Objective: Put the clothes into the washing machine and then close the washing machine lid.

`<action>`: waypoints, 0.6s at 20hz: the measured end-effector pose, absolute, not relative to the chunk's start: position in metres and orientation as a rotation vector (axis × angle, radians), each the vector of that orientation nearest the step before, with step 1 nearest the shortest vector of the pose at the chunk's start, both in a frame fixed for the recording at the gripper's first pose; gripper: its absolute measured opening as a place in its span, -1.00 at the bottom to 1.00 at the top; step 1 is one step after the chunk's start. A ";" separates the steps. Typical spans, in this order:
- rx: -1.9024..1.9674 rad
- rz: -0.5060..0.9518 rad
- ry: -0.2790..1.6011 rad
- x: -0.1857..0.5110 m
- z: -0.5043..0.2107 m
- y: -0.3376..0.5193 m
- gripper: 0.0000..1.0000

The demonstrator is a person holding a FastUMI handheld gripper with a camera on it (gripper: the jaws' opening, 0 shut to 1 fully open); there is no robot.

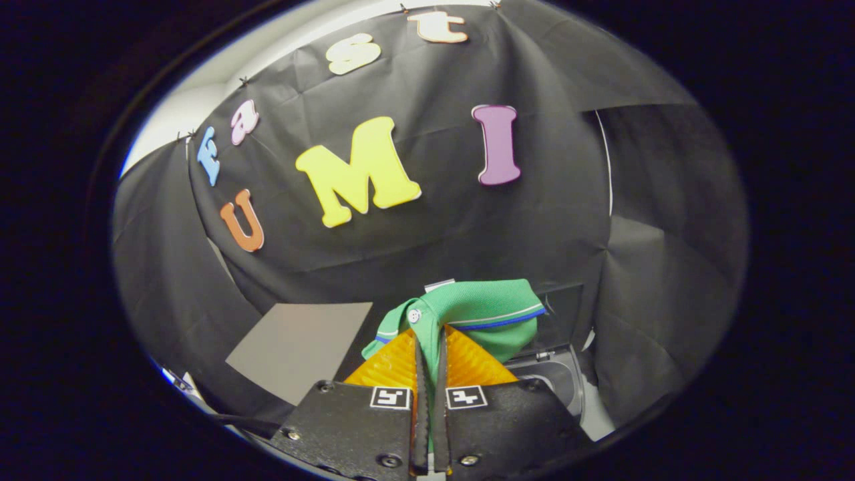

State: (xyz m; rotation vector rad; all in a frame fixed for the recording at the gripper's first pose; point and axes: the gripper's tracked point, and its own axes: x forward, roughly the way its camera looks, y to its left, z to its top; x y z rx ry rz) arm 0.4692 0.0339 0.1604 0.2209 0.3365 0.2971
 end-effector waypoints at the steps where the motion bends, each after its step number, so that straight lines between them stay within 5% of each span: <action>1: 0.220 0.301 0.357 0.474 0.149 0.034 -0.87; 12: 0.216 0.332 0.562 0.508 0.036 0.034 -0.87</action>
